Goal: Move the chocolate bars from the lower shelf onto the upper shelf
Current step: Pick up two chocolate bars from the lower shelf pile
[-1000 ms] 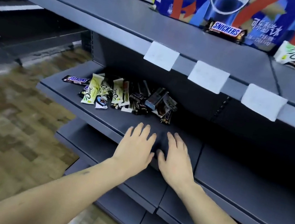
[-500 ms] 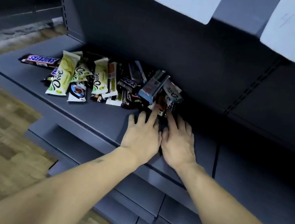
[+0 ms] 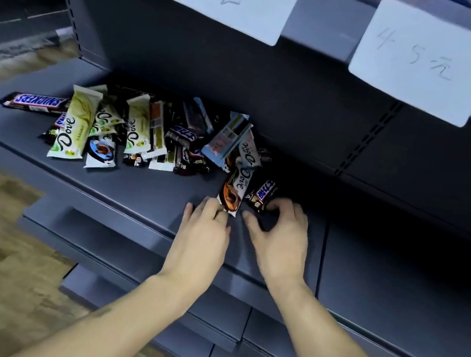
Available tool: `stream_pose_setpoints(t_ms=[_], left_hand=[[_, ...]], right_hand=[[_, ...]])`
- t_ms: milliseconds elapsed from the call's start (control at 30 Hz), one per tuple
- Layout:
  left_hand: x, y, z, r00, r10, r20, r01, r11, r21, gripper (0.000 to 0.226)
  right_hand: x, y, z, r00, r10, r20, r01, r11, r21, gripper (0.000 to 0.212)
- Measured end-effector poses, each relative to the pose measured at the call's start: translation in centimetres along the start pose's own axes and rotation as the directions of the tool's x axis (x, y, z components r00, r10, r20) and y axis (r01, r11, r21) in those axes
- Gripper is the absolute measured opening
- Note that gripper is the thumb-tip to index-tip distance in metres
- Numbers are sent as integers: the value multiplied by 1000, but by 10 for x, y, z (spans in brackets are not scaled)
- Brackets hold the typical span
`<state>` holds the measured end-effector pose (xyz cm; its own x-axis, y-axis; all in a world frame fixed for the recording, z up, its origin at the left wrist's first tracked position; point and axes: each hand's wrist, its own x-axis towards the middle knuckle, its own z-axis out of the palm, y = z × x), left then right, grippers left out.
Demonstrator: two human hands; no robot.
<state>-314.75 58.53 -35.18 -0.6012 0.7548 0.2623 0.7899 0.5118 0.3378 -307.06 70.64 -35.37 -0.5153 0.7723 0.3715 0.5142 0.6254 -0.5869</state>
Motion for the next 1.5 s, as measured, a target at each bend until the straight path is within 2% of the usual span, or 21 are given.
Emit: stream_pose_setpoints(t_ms=[100,167,267,333,500,567,633,800,1000,1267,1367,1500], left_hand=[[-2,4,-11,999,-36,-13,35,996,-85,23],[-2,6,-17,999,-50,-3,50,991,-123,32],[-3,6,-20,999,-39,2,39,988,-148,45],[-1,6,-20,998,-63,22,65,987,-145,47],[7,13,-19,988,-147,37,150,984,-100,54],[9,17,-20,985,-168,38,171,982,-84,57],[10,21,-23,984,-176,32,178,982,-66,51],[8,25,-30,996,-65,60,68,996,-52,26],[9,27,-36,989,11,146,-3,999,-51,17],[13,11,-42,947,139,290,-150,988,16,64],[14,5,-46,928,214,305,-238,970,44,63],[17,0,-50,899,267,347,-277,961,-24,53]], right_hand=[[6,-3,1,979,-67,193,97,984,-148,50],[6,-4,3,971,-52,235,93,982,-167,46],[3,-1,2,996,-56,63,56,998,8,24],[2,2,-1,1000,-5,8,4,991,132,19],[3,-1,-13,982,187,39,-187,899,396,29],[3,-4,-15,971,234,43,-227,861,455,28],[5,-5,-18,963,267,30,-247,836,489,21],[6,-5,-16,968,232,93,-249,863,440,11],[8,1,-8,980,188,68,-200,919,340,14],[-6,7,-19,984,26,178,-56,985,165,39],[-13,9,-24,987,26,159,-46,991,124,38],[-23,12,-34,987,109,120,-122,987,104,36]])
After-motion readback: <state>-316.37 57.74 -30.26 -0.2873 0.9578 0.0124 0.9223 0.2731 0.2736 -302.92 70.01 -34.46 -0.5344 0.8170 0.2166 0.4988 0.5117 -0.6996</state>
